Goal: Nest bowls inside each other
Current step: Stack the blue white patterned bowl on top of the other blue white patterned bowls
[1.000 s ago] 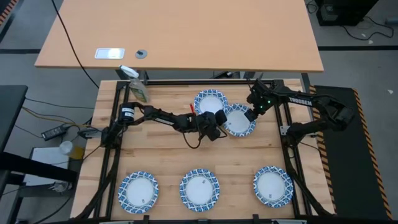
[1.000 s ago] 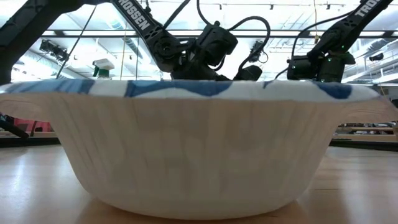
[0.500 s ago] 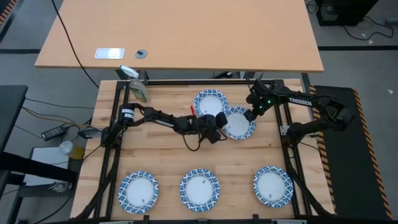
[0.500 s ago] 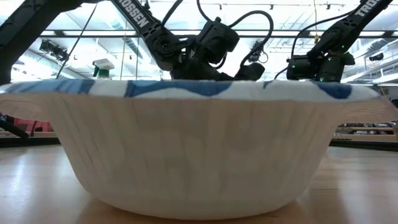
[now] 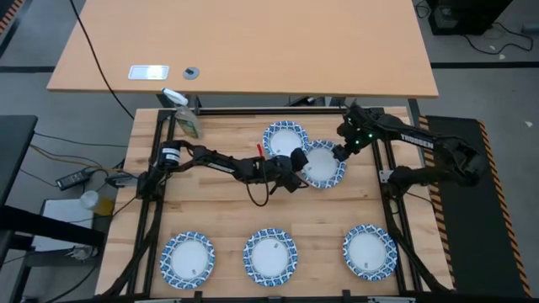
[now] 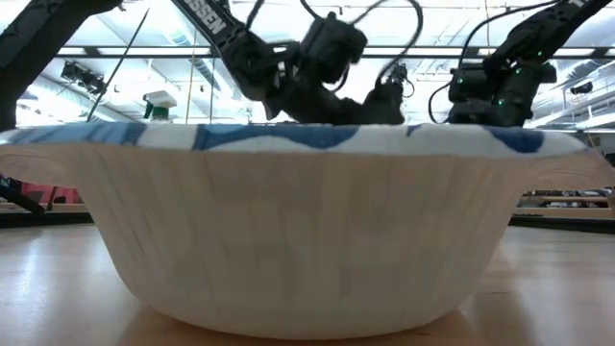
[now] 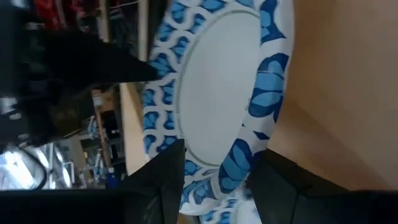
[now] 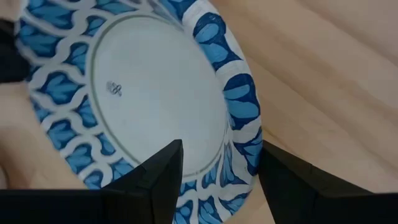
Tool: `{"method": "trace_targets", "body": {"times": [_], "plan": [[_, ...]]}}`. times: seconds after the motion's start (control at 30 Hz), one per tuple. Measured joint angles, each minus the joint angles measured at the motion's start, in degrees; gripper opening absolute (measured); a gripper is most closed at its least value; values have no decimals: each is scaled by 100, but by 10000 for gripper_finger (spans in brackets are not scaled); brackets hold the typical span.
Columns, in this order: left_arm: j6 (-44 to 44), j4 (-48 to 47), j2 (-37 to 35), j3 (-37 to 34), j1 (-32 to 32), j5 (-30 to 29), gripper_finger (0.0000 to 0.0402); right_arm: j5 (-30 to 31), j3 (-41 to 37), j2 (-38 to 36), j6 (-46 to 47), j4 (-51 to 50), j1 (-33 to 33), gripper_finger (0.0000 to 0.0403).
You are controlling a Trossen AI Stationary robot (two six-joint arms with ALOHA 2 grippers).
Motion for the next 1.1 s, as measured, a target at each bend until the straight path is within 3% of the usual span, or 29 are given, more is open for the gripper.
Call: {"method": "trace_targets", "body": {"times": [0.27, 0.5, 0.67, 0.83, 1.1], "plan": [[-506, -632, -645, 2, -7, -30, 167, 39, 352, -328, 359, -12, 289, 208], [-1023, -1825, -1026, 2, 35, -318, 167, 403, 917, -83, 668, 541, 785, 208], [-1327, -2457, -1116, -1, 192, -682, 167, 560, 1290, 495, 756, 1077, 1059, 208], [-1792, -3003, -1345, 0, 517, -650, 167, 625, 1800, 1274, 657, 1525, 1065, 208], [-2427, -3517, -1610, 1, 1478, 28, 166, 595, 2922, 2520, 219, 1511, 877, 208]]}}
